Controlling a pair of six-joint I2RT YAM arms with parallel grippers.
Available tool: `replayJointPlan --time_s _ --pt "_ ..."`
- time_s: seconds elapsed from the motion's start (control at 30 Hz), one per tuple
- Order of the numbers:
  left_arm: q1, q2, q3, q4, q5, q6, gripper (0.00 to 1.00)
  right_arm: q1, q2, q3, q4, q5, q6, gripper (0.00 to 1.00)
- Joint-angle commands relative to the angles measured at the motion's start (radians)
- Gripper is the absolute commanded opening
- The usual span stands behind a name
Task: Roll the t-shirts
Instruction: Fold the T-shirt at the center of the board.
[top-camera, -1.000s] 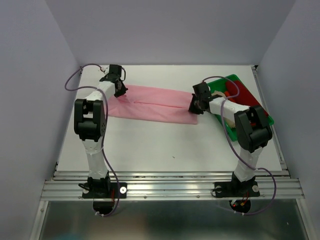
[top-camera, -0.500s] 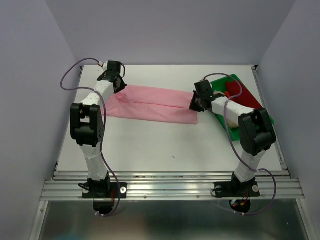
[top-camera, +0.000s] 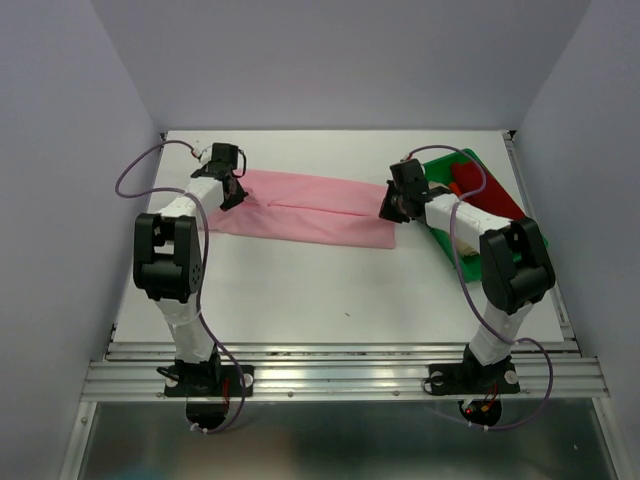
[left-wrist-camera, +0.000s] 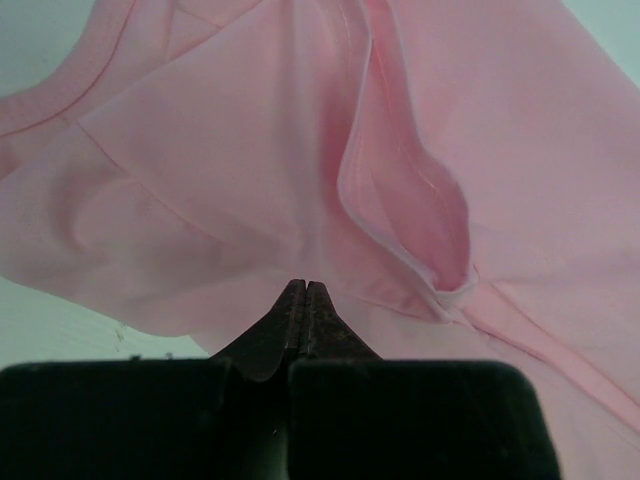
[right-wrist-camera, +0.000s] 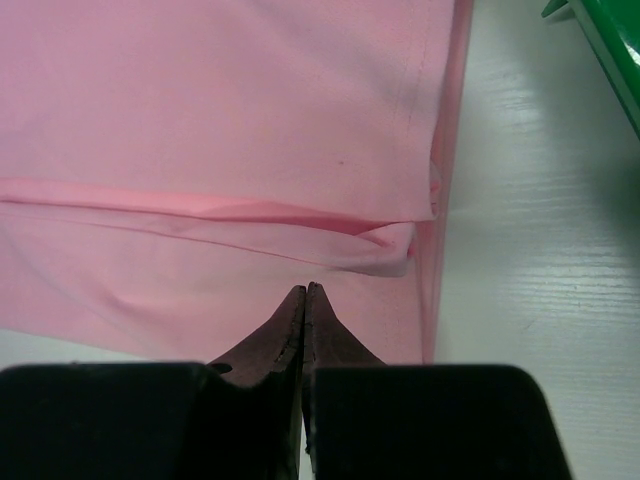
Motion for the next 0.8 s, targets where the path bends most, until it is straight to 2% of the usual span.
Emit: replayJointPlan --time_s 0.0,0.13,0.47,0.77 --pt "0.0 0.054 0.038 0.007 -0.001 -0.01 0.0 -0.008 -0.032 -0.015 0.009 -0.002 -0.017 0.01" --pt "0.0 0.095 0.079 0.016 0.005 -0.01 0.0 -0.008 -0.036 -0.019 0.009 0.0 -0.017 0.01" --pt "-0.006 0.212 0.294 -0.012 0.054 -0.011 0.0 -0.008 -0.03 -0.021 0.008 0.022 -0.023 0.01" --pt "-0.012 0.282 0.349 -0.016 0.078 -0.008 0.0 -0.008 0.016 0.024 0.001 0.027 -0.029 0.01"
